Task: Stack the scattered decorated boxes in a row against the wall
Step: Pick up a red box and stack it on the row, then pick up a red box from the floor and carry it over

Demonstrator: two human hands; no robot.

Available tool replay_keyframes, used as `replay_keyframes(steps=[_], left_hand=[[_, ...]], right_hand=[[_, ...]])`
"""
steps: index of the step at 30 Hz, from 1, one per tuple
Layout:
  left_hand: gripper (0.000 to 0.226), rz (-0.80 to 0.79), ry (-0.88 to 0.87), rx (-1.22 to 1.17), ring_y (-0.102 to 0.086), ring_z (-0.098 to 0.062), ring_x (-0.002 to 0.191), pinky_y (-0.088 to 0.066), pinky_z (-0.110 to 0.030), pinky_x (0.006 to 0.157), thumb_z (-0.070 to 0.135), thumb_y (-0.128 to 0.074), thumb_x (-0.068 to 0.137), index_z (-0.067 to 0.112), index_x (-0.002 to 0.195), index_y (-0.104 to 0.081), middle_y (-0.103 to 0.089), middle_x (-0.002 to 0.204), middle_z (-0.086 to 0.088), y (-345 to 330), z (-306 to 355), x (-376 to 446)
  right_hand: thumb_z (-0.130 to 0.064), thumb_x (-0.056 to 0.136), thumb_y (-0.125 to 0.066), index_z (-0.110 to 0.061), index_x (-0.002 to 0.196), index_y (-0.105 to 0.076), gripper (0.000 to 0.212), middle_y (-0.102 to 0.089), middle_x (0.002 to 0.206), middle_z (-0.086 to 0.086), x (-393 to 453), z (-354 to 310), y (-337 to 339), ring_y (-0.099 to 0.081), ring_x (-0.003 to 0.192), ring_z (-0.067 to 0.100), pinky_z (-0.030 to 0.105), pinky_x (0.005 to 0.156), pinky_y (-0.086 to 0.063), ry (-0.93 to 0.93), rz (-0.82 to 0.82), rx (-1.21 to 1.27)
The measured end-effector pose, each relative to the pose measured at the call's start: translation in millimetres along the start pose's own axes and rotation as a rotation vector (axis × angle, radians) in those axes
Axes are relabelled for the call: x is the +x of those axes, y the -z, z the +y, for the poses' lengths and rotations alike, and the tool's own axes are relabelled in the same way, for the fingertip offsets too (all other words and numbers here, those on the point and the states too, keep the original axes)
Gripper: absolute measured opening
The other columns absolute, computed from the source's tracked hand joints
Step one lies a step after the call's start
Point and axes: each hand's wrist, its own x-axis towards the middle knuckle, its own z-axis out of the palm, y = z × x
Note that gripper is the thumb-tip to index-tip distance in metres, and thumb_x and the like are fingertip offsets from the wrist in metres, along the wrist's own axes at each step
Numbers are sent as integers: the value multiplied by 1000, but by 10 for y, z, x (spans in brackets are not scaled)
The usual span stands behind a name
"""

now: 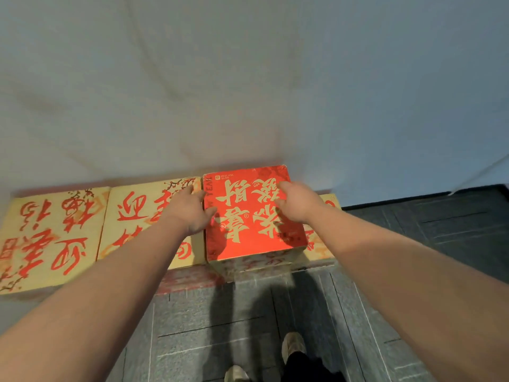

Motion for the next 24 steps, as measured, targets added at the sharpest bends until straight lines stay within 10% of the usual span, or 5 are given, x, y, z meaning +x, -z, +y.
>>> replay_keyframes(steps=[10, 24], left_hand=[[65, 136, 235, -45, -19, -29, 144, -22, -37, 114, 51, -36, 97, 18, 151, -21, -15, 158, -10, 713, -179, -1882], [62, 134, 888, -433, -25, -29, 141, -24, -36, 114, 49, -39, 97, 18, 149, -26, -20, 155, -12, -970, -655, -5482]], right_hand=[[-37, 98, -48, -11, 141, -42, 51, -45, 145, 13, -950, -883, 697, -42, 133, 29, 37, 108, -36, 354, -20, -177], [-36, 99, -45, -6, 137, -44, 48, -51, 137, 18, -3430, -2472, -678, -48, 125, 33, 34, 99, -40, 983, -283, -448]])
